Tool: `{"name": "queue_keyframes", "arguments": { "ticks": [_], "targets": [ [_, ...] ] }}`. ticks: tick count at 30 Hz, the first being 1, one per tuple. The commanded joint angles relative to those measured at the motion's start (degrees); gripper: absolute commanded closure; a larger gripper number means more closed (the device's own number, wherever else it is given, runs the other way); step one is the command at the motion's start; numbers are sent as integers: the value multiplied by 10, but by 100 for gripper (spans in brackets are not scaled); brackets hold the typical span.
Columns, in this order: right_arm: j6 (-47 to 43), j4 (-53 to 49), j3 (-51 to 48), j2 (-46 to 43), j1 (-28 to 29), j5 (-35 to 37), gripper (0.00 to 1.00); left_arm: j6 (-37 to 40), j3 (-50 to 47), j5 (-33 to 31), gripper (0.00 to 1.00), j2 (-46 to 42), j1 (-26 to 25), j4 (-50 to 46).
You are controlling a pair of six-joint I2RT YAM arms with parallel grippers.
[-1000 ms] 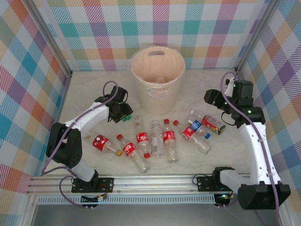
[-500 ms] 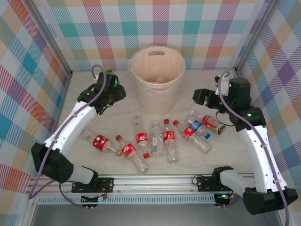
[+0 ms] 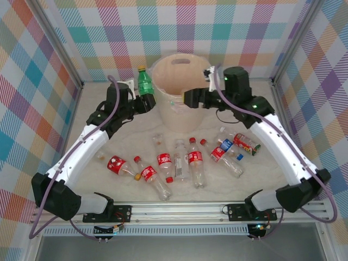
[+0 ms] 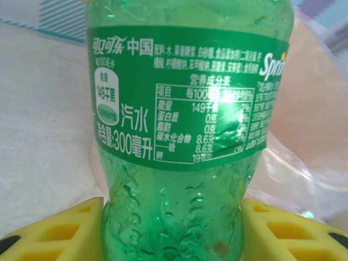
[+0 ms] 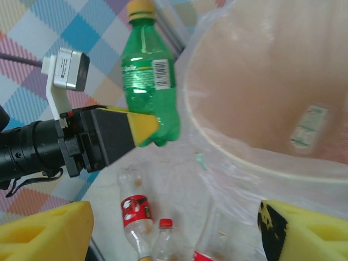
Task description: Put the plastic bottles in the bin
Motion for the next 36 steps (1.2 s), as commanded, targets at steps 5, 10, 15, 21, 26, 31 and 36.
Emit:
{"name": "queue_keyframes", "arguments": {
  "ticks": [5, 10, 15, 21, 26, 31, 36],
  "targets": [
    [29, 42, 96, 92, 28, -62, 16, 87, -16, 110, 85, -51, -5, -19],
    [36, 43, 160, 150, 40, -83, 14, 103, -29, 143, 85, -63, -7, -14],
    [53, 46, 200, 192, 45, -98, 13, 106, -34, 167, 85, -64, -8, 4],
    [70, 33, 233, 232, 55, -114, 12, 103, -36, 187, 85, -57, -14, 29],
    [74, 28, 236, 240, 58, -97, 15, 101, -26, 198, 85, -45, -14, 63],
    [75, 27, 238, 239, 58, -83, 28, 98, -24, 203, 85, -39, -14, 80],
    [65, 22, 247, 235, 56, -67, 36, 95, -23, 201, 83, -38, -14, 81]
  ]
}}
